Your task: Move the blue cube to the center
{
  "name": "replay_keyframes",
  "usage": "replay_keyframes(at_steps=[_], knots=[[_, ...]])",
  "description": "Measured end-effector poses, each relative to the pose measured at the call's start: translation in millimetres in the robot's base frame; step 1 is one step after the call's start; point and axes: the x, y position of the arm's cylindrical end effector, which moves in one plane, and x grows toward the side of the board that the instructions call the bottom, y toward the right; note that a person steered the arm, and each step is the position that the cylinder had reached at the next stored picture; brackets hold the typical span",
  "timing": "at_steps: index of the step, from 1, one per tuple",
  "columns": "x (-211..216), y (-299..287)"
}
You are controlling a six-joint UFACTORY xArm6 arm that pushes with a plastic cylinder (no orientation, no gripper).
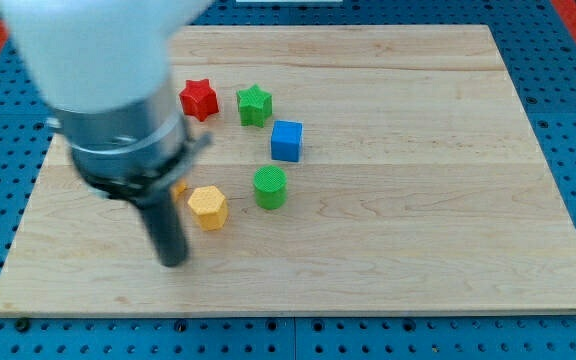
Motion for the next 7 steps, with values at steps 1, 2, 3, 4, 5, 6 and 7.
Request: replay_keyframes(at_steps=[1, 2, 3, 4, 5, 6, 7], knots=[[-70.4, -35.9], [-96.1, -53.6], [-97.0, -75.0], [-105.4, -120.8], [-129.0, -71.3], [-130.6, 16.7], [-119.7, 86.9]])
